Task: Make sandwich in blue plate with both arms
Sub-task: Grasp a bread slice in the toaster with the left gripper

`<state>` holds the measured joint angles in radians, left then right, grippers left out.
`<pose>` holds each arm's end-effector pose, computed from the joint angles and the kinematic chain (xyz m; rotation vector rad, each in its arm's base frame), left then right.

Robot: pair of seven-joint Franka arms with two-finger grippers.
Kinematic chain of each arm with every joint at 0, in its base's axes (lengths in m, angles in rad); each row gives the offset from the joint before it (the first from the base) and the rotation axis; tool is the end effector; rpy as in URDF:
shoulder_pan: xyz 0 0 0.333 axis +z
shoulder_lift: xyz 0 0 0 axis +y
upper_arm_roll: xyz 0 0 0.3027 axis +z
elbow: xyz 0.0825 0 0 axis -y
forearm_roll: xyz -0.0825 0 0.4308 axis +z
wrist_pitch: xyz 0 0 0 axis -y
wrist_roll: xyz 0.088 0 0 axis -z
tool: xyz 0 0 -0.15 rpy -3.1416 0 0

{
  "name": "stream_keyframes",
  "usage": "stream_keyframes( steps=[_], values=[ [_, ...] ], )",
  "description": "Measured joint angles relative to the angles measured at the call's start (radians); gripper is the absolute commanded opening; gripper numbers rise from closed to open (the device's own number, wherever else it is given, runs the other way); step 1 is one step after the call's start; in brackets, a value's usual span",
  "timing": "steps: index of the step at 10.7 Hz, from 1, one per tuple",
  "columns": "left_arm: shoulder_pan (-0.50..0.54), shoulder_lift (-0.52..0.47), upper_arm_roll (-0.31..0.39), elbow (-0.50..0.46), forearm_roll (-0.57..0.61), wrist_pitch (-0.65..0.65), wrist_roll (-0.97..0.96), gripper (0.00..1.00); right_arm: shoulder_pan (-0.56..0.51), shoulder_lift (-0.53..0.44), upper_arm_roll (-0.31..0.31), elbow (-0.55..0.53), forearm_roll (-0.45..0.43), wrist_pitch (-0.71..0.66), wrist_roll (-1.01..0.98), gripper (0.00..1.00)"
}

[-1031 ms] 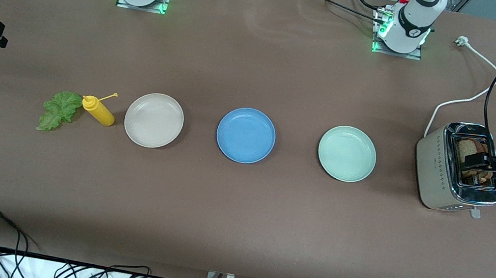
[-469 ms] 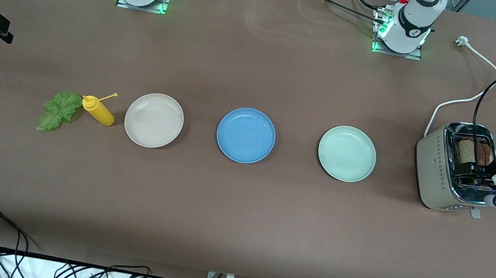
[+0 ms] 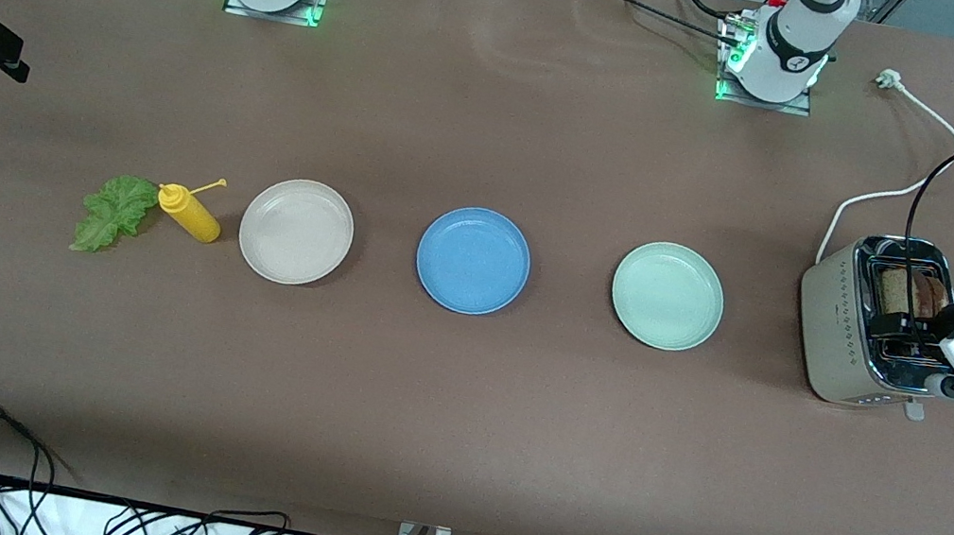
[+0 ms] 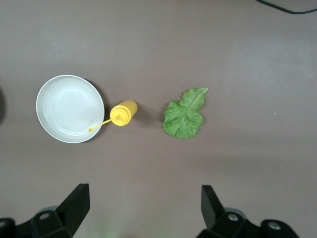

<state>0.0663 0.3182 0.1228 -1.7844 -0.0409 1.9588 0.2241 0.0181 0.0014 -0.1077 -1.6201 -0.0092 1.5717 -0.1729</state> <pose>0.6415 0.1161 0.2877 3.1070 -0.0314 -0.2156 0.5953 -0.0548 0.5420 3.1351 0.1310 -0.0794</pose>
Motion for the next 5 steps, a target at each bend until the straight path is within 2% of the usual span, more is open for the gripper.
stream_keyframes(
  steps=[5],
  values=[
    [0.001,0.001,0.019,-0.013,0.000,-0.001,0.000,0.86,0.000,0.000,0.000,0.000,0.001,0.000,0.000,1.00]
  ],
)
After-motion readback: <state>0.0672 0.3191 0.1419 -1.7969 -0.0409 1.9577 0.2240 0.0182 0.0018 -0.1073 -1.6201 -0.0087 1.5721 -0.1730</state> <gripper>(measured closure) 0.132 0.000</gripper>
